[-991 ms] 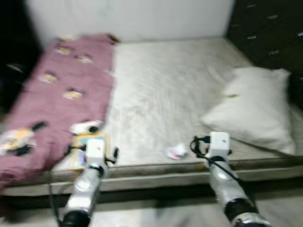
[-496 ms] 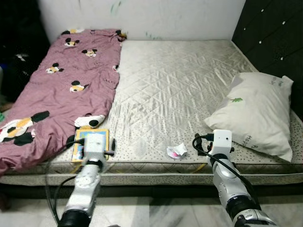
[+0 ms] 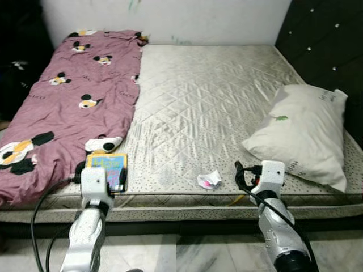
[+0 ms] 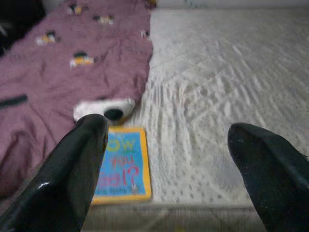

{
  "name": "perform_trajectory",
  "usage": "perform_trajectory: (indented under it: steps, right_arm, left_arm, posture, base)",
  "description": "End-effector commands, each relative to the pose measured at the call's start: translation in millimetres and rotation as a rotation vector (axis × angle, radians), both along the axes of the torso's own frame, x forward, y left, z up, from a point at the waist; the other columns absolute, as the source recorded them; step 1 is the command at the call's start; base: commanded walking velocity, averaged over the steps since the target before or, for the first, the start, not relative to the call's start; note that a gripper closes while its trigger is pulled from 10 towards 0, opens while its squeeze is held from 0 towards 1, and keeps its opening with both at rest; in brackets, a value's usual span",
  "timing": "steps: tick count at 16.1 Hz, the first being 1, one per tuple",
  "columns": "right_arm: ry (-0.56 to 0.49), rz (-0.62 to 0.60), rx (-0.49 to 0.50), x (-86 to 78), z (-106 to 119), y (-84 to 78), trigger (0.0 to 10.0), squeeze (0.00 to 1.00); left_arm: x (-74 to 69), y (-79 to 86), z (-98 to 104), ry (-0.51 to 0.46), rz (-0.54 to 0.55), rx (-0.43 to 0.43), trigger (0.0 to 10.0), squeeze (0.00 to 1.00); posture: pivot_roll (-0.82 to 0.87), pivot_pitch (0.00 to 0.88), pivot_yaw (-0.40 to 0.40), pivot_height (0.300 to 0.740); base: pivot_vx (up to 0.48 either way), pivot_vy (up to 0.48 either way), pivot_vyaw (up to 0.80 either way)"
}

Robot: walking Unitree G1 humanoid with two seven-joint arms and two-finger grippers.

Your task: Clean up the room

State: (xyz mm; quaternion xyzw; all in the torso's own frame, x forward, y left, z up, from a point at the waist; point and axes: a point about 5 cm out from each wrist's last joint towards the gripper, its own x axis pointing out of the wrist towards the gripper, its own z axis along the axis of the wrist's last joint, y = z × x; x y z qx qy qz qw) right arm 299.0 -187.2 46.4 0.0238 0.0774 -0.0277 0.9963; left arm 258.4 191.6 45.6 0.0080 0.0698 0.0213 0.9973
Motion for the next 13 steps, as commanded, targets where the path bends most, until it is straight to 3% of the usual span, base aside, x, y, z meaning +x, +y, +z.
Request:
perform_trajectory:
  steps: [1, 9, 11, 13]
  right_arm:
    - [0.006, -0.017, 0.008, -2.5, 1.3, -5.7, 10.0, 0.0]
    - [0.056, -0.011, 0.005, -5.2, -1.7, -3.1, 10.0, 0.0]
    - [0.057, -0.013, 0.006, -4.8, -1.6, -3.1, 10.0, 0.0]
    - [0.059, -0.014, 0.007, -4.3, -1.8, -3.0, 10.0, 0.0]
  left_arm:
    - [-0.7, 0.7, 5.4, -0.014, 0.001, -0.013, 10.0, 0.0]
    - [-4.0, -0.6, 4.9, 0.014, -0.003, -0.046, 10.0, 0.0]
    - [-3.3, -1.1, 4.8, 0.016, -0.011, -0.053, 10.0, 0.0]
    - [-2.3, -2.4, 5.1, 0.015, -0.026, -0.062, 10.0, 0.0]
  posture:
    - [0.01, 0.127, -0.038, 0.74]
    - [0.0, 0.138, -0.045, 0.74]
    - [0.0, 0.138, -0.043, 0.74]
    - [0.0, 0.136, -0.043, 0.74]
  base:
    - [0.0, 0.0, 0.0]
    - [0.0, 0.0, 0.0]
    - [0.0, 0.0, -0.8]
    - [0.0, 0.0, 0.0]
